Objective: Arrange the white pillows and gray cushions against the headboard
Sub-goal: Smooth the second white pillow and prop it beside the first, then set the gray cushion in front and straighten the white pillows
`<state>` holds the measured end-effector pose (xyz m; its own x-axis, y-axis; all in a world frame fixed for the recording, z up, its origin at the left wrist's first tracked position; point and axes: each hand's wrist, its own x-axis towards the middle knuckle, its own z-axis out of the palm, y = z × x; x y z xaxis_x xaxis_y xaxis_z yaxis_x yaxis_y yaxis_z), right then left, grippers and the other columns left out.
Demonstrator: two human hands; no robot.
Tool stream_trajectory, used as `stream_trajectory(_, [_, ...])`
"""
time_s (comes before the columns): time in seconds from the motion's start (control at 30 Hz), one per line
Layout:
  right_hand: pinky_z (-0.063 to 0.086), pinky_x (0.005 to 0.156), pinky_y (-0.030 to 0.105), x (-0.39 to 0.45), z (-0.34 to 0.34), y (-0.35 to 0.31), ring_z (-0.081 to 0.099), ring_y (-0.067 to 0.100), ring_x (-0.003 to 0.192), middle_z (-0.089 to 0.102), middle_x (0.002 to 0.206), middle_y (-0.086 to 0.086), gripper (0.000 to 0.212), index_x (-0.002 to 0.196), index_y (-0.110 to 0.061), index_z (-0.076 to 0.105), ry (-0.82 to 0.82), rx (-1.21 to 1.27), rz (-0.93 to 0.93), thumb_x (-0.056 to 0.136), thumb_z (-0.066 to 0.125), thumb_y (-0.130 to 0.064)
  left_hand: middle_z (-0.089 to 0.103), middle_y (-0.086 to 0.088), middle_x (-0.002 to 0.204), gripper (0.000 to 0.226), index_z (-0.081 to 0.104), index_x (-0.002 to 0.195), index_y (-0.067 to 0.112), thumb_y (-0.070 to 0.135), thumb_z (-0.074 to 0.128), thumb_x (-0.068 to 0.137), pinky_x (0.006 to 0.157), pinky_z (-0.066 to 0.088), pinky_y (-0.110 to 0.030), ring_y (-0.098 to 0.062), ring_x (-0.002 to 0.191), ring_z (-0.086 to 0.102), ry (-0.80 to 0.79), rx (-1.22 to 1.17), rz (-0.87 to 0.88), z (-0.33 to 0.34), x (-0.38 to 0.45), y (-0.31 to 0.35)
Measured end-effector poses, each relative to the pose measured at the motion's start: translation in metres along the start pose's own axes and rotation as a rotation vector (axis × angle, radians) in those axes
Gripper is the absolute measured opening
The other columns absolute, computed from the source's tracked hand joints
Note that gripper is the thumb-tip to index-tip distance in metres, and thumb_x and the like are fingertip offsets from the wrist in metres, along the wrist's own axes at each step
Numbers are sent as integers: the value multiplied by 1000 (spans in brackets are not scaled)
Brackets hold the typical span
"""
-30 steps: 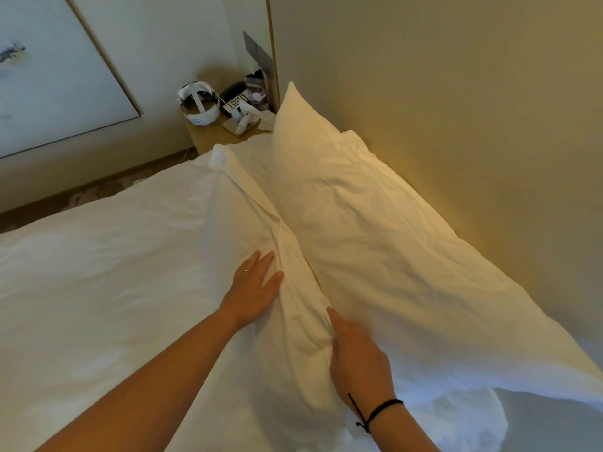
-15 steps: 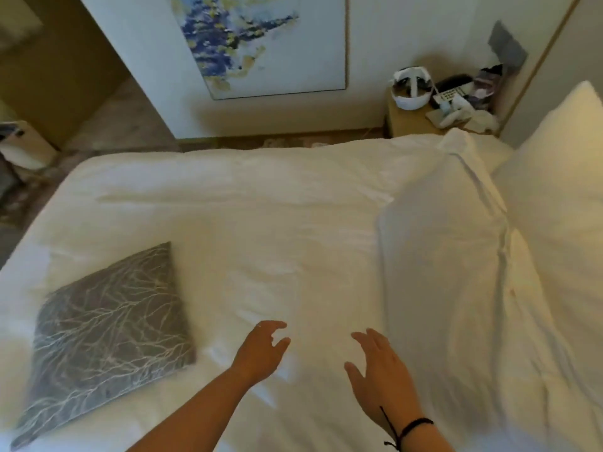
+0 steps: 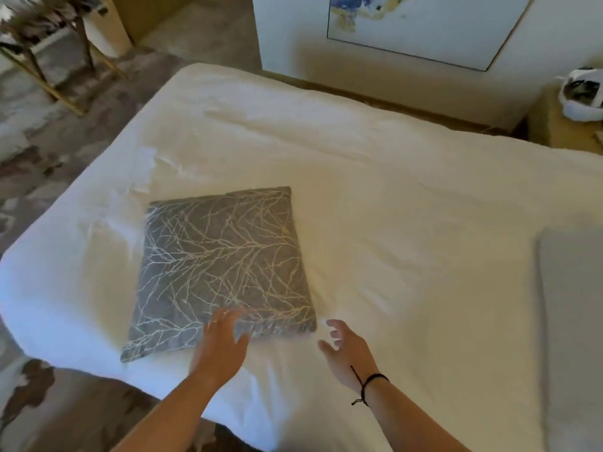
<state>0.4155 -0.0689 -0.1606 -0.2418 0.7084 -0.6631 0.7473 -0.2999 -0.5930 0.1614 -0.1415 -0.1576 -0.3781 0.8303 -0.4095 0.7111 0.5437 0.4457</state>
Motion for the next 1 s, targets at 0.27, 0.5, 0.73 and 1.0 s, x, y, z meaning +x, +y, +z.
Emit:
stream_trajectory(0.27, [52,76,31,107,54,-43,60,16,89,59,116,2,71,140,-14,36,22,89,193,85,68,-46,1,5,164,73,15,151,37,45,57,92,120,16,-48,-23,150,5,-19,221,98,-33,42,-112])
stream_trajectory(0.5, [48,40,26,140,75,-54,67,25,52,72,72,7,29,76,-7,71,152,568,435,80,78,-35,3,2,164,78,10,151,39,48,58,90,119,20,-49,-24,149,12,-47,204,105,-29,49,-148])
stream_trajectory(0.73, [60,60,42,75,56,-89,73,27,69,74,80,15,27,82,0,69,152,572,221,82,75,-25,-17,-2,162,119,-22,147,46,68,67,72,117,13,-61,-36,149,-3,-27,361,194,-26,42,-118])
stream_trajectory(1.0, [56,80,55,-49,-28,-109,71,34,81,74,87,16,24,92,1,67,231,651,50,91,65,-23,-17,2,162,133,-15,151,41,78,66,53,109,26,-67,-38,148,4,-75,129,287,-3,7,23])
